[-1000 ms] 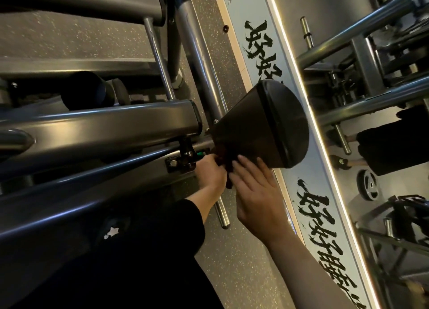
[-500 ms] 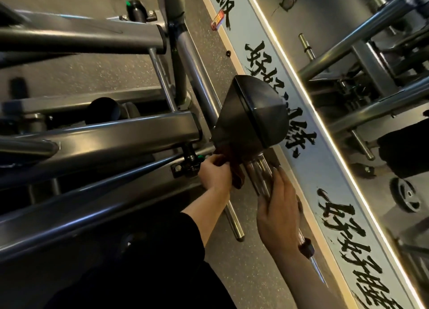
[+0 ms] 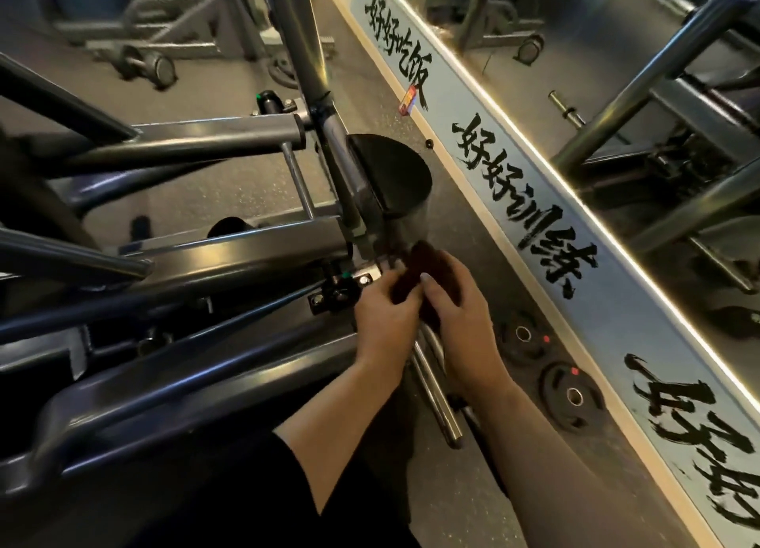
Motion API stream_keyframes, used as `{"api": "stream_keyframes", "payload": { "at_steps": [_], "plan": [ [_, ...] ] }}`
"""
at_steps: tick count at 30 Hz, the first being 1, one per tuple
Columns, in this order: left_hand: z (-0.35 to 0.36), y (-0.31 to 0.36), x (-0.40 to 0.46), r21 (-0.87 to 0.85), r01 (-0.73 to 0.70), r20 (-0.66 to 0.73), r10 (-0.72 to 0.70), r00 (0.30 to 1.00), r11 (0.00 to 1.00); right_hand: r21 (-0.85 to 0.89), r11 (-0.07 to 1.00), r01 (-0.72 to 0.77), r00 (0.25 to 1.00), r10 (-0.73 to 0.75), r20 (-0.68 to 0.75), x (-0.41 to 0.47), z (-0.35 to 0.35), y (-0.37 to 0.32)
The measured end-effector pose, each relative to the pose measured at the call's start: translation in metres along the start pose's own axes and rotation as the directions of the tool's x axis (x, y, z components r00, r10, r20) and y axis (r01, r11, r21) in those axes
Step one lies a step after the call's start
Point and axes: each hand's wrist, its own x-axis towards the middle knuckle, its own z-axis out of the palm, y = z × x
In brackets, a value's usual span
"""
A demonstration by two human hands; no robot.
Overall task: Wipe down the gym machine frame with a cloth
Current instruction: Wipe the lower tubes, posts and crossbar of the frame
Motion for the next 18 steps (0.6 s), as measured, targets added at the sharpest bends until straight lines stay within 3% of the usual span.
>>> {"api": "stream_keyframes", "payload": {
  "at_steps": [4, 5, 7, 9, 10, 12, 18],
  "plan": [
    [0.015, -0.012, -0.03, 0.084, -0.029, 0.037, 0.026, 0.999, 0.996, -0.338, 0.924, 0.177, 0.941, -0.26, -0.219, -0.029, -0.031, 0.006],
    [0.014, -0.017, -0.033, 0.112, -0.003, 0.016, 0.001, 1.0, 0.994, -0.437, 0.881, 0.182, 0.942, -0.284, -0.18, -0.037, -0.039, 0.008],
    [0.014, -0.025, -0.04, 0.14, 0.063, 0.016, -0.066, 0.998, 0.988, -0.597, 0.786, 0.158, 0.984, -0.174, 0.031, -0.055, -0.05, 0.016],
    [0.014, -0.031, -0.045, 0.142, 0.121, 0.033, -0.127, 0.991, 0.983, -0.77, 0.588, 0.249, 0.966, -0.092, 0.242, -0.073, -0.053, 0.024],
    [0.015, -0.032, -0.046, 0.144, 0.137, 0.038, -0.144, 0.989, 0.98, -0.802, 0.525, 0.285, 0.956, -0.098, 0.276, -0.081, -0.053, 0.028],
    [0.016, -0.032, -0.048, 0.138, 0.156, 0.052, -0.165, 0.985, 0.978, -0.815, 0.523, 0.249, 0.968, -0.153, 0.198, -0.093, -0.053, 0.03],
    [0.021, -0.039, -0.054, 0.077, 0.124, 0.097, -0.131, 0.987, 0.989, -0.721, 0.685, 0.104, 0.944, -0.296, -0.145, -0.083, -0.043, 0.033]
  ]
}}
